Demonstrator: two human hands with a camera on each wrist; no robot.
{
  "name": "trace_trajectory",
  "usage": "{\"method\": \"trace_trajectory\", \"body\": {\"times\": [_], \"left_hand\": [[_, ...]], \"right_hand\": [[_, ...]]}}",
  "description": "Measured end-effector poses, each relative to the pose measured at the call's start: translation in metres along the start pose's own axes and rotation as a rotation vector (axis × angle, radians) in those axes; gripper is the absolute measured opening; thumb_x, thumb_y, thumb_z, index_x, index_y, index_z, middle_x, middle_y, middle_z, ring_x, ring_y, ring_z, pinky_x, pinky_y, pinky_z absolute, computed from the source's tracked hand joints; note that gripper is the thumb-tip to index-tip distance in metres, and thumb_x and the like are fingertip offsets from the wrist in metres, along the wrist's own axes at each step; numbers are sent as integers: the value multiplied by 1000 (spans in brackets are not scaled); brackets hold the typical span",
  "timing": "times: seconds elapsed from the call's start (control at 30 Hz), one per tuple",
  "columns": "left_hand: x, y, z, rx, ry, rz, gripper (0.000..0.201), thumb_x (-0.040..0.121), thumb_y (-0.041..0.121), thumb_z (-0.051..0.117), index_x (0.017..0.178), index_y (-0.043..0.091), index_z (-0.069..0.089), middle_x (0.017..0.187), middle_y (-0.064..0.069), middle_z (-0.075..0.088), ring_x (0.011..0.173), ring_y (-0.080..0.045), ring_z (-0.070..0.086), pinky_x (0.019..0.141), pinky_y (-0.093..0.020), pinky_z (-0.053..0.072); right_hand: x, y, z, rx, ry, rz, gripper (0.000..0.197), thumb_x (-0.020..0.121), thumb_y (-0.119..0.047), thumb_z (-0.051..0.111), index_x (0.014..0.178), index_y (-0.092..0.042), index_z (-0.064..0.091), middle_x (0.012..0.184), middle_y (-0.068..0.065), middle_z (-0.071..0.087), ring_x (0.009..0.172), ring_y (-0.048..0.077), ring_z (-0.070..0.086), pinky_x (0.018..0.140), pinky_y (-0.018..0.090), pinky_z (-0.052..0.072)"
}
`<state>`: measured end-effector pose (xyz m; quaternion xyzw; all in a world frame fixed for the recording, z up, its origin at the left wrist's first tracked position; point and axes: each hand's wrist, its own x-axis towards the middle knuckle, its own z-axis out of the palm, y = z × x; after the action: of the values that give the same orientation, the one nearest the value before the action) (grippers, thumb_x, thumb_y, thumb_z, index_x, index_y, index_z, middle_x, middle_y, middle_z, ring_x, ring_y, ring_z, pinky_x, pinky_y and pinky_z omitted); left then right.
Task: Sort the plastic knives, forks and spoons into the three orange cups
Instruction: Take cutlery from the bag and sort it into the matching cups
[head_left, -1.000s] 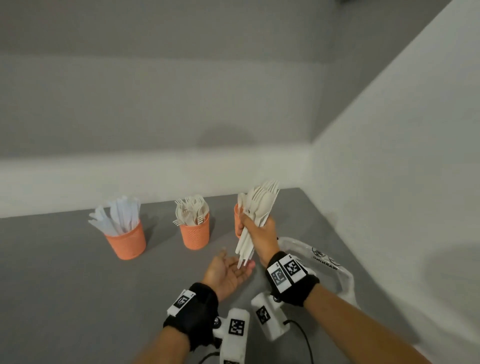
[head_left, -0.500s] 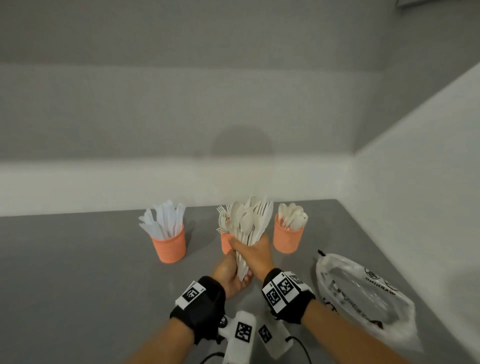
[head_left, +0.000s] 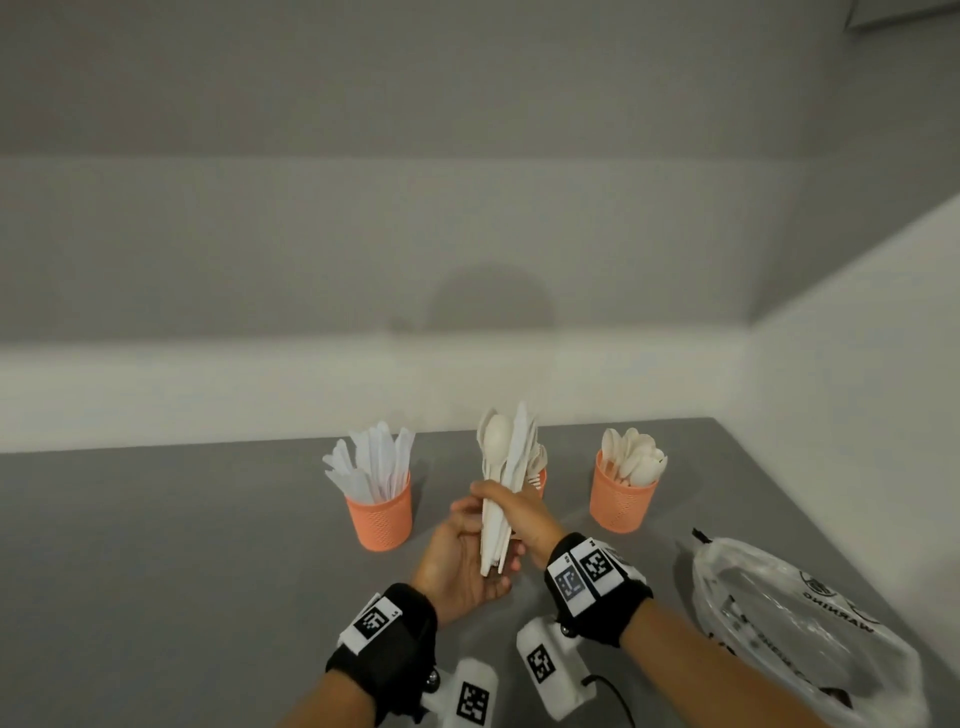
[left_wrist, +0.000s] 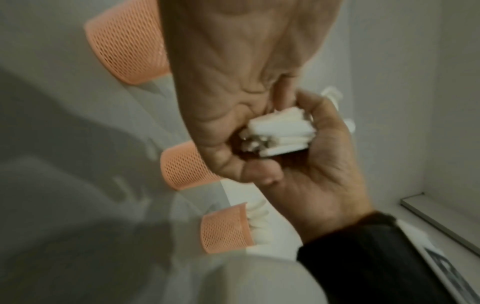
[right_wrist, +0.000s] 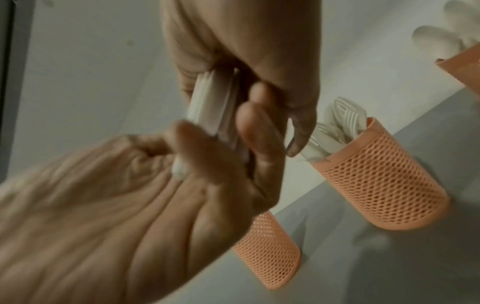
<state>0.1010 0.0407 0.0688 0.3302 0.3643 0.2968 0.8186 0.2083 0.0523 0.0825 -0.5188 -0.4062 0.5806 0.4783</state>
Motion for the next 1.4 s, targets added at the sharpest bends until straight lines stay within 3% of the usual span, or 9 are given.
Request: {"method": "trace_trajectory", "body": {"times": [0.13,0.23,0.43,0.53,0.67,0.77,1.0,1.23,1.4], "left_hand": [[-12,7,-9,311,-49,14,12,78,12,53,90,10,54,62,-2,55,50,-10,53,42,-17,37],[-13,6,-8,543,30,38,17,90,10,48,74,12,47,46,5,43,35,-4,37,33,-12,21],[-15,7,-15,330,-29,-19,29,94,13,40,65,14,39,39,6,37,30,-3,29,32,-12,17],[-15,11,-14,435,-32,-13,22,94,19,45,73,15,46,50,4,44,38,-5,38,37,-14,24],[-15,21,-24,668,1,-24,28,84,43,60,93,17,56,81,0,59,59,-6,57,53,-16,46],[-13,36,-29,795,234,119,23,88,39,58,86,16,56,81,0,59,62,-6,56,52,-14,45],[6,47,-5,608,416,405,6,89,14,59,85,13,54,74,-1,57,60,-11,54,53,-19,46],[22,43,2,683,504,346,15,86,12,62,72,12,56,68,-6,62,59,-16,57,61,-28,52],[21,42,2,506,390,261,28,86,10,63,59,12,55,44,2,55,39,-6,46,43,-15,42]], "right_hand": [[7,0,9,8,-52,67,6,89,-14,55,89,-8,55,85,9,72,78,17,69,73,27,55],[4,3,19,-50,-116,98,3,88,-11,55,90,-9,53,79,7,72,76,12,69,66,17,52],[-3,4,17,143,-343,203,16,85,-24,58,84,-13,68,87,4,75,89,14,70,88,26,49],[-2,2,17,108,-300,199,22,91,-23,50,83,-11,67,83,2,75,84,13,70,82,25,50],[14,11,5,77,6,107,14,88,-16,58,76,-9,57,56,1,65,62,18,64,66,33,52],[25,15,-10,34,125,61,18,85,-9,60,69,-10,52,42,-3,50,38,11,49,43,24,43],[18,19,-4,-117,46,56,12,80,-2,65,77,-9,56,50,4,50,34,9,47,38,20,41],[13,20,-12,-143,-68,75,13,82,-2,66,85,-11,56,44,-1,55,37,11,53,40,21,45],[10,16,-21,-142,-140,122,8,86,-2,59,82,-9,58,56,5,55,47,15,59,45,25,51]]}}
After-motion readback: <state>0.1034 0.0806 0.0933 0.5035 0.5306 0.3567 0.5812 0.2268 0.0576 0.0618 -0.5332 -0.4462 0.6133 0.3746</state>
